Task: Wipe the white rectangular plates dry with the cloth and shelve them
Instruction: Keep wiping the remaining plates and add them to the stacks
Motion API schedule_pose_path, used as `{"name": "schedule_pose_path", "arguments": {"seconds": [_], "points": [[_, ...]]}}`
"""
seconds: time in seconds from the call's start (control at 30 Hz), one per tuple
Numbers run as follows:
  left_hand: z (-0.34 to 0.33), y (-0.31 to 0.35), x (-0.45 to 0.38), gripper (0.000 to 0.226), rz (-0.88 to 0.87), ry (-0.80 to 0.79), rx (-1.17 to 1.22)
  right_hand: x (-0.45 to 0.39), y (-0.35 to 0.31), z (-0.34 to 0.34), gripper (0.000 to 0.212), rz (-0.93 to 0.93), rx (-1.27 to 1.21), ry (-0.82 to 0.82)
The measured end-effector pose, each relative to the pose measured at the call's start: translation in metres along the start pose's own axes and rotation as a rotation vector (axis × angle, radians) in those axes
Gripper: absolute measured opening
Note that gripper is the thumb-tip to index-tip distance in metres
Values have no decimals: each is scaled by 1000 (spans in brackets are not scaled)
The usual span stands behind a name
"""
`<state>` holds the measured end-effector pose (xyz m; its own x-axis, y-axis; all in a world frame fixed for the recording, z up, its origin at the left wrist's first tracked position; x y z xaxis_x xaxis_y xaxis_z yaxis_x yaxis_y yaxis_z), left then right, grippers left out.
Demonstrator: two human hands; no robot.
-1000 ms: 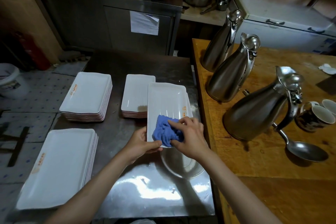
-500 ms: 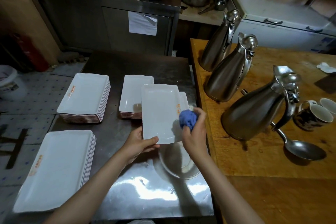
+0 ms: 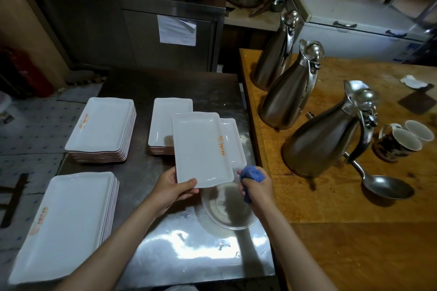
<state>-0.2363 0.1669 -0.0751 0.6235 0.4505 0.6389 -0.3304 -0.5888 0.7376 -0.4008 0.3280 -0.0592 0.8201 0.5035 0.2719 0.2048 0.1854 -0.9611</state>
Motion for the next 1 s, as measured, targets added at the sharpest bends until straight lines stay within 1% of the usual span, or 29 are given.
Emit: {"name": "schedule_pose_path", "arguments": {"seconds": [0.07, 0.1, 0.13, 0.23, 0.27, 0.33, 0.4, 0.5, 0.63, 0.9, 0.97, 1.0], "points": [[2, -1, 0, 27, 0, 13, -5, 0, 9, -4, 59, -9, 32, -67], [2, -1, 0, 27, -1, 19, -7, 1, 13, -4, 58, -22, 56, -83], [3, -1, 0, 26, -1, 24, -7, 1, 17, -4, 51, -41, 72, -87], [7, -1, 2, 24, -2, 37, 2, 3, 28, -3, 15, -101, 119, -104], [8, -1, 2, 24, -2, 41, 3, 3, 29, -4, 14, -101, 128, -110], [11, -2, 3, 25, -1, 48, 6, 1, 31, -4, 30, -89, 135, -103], [13, -3, 3, 24, 0, 55, 10, 0, 28, -7, 37, -46, 169, -69], [14, -3, 3, 24, 2, 66, 11, -1, 28, -10, 40, 24, 308, -15], [14, -5, 2, 22, 2, 76, 11, -4, 32, -14, 35, 68, 423, -20], [15, -5, 3, 23, 8, 78, 16, -7, 41, -6, 34, 81, 426, 34], [15, -5, 3, 23, 8, 77, 16, -9, 43, -4, 40, 63, 395, 33], [15, -5, 3, 23, 7, 78, 15, -10, 44, -6, 46, 45, 365, 5]]}}
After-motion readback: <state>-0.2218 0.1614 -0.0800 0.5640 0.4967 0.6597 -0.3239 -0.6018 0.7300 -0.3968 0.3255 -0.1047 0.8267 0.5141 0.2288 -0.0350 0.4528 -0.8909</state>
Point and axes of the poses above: each hand's wrist, its own x-axis away from the middle knuckle, its own z-axis out of the back of the hand, y = z × x, the point moved 9 cm from there along -x, towards the middle knuckle, and after that the axes turned 13 degrees about z, right-handed, at the moved point
